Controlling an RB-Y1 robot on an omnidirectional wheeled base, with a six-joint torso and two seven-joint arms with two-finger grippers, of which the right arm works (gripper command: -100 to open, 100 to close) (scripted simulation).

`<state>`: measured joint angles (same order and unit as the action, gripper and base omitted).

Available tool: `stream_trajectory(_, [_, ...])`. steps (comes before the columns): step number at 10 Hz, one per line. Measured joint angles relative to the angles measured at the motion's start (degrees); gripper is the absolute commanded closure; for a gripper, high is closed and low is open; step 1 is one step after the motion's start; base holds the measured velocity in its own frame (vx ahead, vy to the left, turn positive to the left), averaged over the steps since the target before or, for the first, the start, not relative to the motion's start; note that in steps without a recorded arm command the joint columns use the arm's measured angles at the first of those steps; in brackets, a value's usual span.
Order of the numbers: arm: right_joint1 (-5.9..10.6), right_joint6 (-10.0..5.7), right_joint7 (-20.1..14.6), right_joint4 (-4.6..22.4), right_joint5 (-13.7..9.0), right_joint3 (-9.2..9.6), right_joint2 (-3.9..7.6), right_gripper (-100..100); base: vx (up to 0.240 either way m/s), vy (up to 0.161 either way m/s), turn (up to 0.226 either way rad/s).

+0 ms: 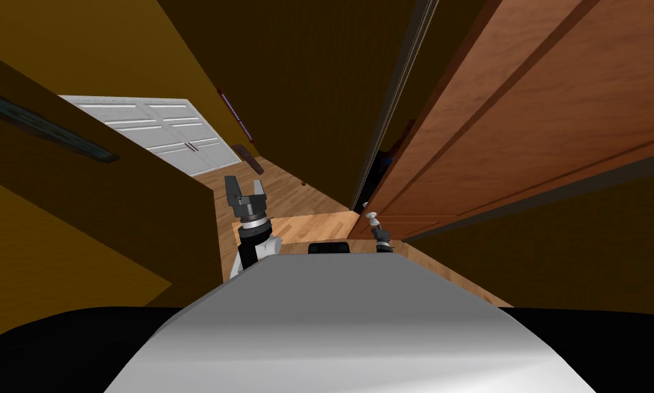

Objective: Pull the door open

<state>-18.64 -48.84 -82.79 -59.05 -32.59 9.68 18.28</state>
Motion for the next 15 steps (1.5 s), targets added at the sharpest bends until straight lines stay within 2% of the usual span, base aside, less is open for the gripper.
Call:
stream_trajectory(3, [-1.18, 3.74, -1.1, -2.15, -1.75, -1.46, 2.15, -100, 0.056, 0.078, -0.028])
stream_trajectory(4, [-1.32, 4.12, -1.2, -2.02, -1.95, -1.77, 2.39, 100, 0.003, -0.026, 0.005])
stream_trajectory(9, [-1.29, 4.0, -1.1, -1.88, -1.88, -1.67, 2.29, 100, -0.004, -0.008, 0.004])
stream_trajectory(10, [-1.29, 4.0, -1.1, -1.87, -1.89, -1.68, 2.29, -100, -0.127, -0.048, 0.118])
stream_trajectory(13, [-0.61, 1.7, -2.31, -0.79, -0.69, -0.12, 3.09, -100, -0.214, -0.061, 0.118])
stream_trajectory(15, [-1.79, 1.87, -2.43, -2.19, -0.28, 0.66, 3.31, -100, -0.124, -0.038, 0.037])
